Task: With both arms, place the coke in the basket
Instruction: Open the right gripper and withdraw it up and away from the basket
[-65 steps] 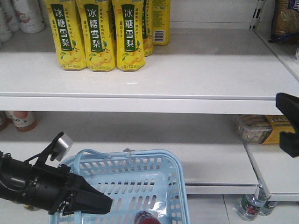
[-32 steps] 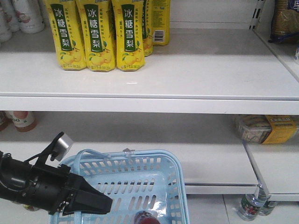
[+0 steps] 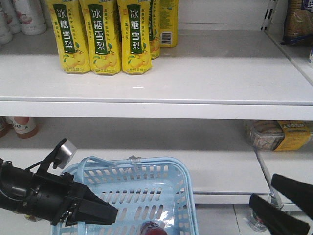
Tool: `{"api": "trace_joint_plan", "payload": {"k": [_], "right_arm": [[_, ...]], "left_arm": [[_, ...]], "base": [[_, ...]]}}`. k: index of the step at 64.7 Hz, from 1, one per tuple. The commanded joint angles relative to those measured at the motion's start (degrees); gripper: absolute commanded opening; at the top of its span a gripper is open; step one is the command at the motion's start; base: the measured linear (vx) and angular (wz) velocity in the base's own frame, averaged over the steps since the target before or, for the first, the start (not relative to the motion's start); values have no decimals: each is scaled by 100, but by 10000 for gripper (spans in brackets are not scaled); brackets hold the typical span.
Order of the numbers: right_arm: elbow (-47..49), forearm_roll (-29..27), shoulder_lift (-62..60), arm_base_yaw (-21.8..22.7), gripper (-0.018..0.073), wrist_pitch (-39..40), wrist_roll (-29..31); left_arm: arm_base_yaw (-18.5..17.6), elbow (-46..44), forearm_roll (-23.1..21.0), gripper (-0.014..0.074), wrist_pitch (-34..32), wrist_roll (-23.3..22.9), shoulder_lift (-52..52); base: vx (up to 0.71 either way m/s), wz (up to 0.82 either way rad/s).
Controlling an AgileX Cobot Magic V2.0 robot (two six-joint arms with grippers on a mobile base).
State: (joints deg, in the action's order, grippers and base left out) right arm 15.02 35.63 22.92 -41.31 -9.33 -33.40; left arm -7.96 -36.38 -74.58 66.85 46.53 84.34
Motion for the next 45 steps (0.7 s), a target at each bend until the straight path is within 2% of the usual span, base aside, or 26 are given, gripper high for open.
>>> {"api": "trace_joint_plan", "payload": {"k": [1,11,31,37,45], "right_arm": [[-160,259,28,9,353,862,97],[-411,743,28,9,309,988,118],[-442,767,28,9,219,978,-24],[-442,767,28,9,141,978,-17],[-442,767,28,9,-16,973,-17]], "left_arm": [[-17,-124,-487,-6,250,-42,-198],[-17,-124,-487,-6,250,-42,-198],[-17,-124,-487,-6,250,-42,-198],[-17,-124,-487,-6,250,-42,-198],[-17,-124,-487,-6,250,-42,-198]], "base": [[0,0],[0,0],[0,0],[0,0],[0,0]]}}
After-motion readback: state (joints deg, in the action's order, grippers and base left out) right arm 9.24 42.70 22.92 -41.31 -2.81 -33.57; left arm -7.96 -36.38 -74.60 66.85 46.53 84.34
